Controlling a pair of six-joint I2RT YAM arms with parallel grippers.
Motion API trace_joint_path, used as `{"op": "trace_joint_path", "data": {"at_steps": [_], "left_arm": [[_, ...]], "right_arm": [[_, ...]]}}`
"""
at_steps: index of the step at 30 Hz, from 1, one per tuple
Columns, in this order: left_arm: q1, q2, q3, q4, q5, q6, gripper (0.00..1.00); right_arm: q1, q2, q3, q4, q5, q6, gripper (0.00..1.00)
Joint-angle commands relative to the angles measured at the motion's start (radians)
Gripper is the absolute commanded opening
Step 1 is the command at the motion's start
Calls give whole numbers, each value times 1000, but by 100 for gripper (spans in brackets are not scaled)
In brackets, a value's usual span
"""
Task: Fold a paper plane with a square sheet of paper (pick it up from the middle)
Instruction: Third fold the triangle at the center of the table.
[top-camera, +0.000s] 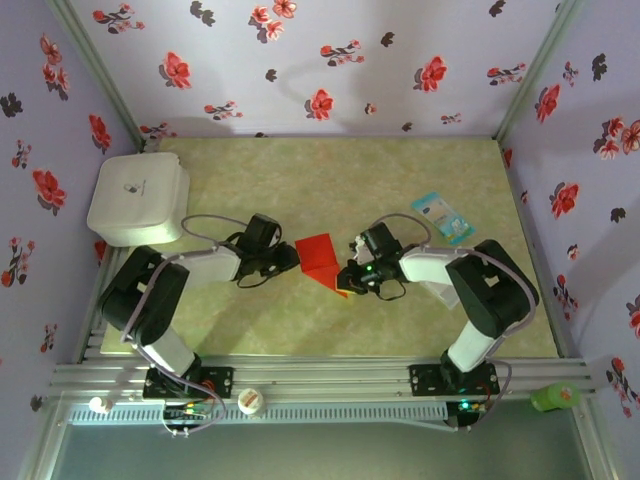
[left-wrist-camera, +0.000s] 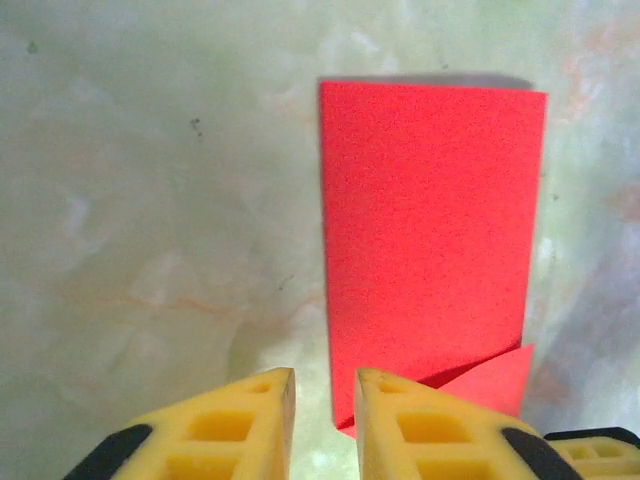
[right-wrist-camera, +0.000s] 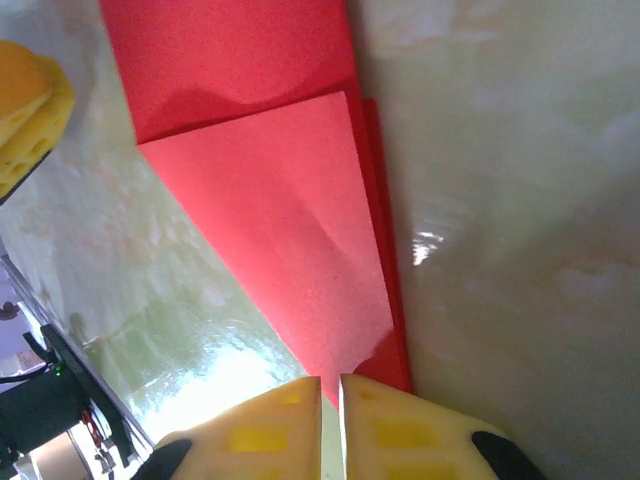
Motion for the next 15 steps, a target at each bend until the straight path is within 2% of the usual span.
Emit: {"op": "trace_joint_path", "data": {"at_steps": [1,6,10,15], "left_arm": [[7,-47,-20,41,-35,34,30],[11,-67,-20,54,-15,50,43],[41,-52,-22,88,62,30,48],[65,-22,-21,135,128,-5,50]], "right_arm": [[-14,-89,-3,19,36,10,21],[-57,-143,12,-41,177,-22,31],[-76,-80,43,-40,122,-29,33],[-76,-16,74,5,58,-8,30]]}}
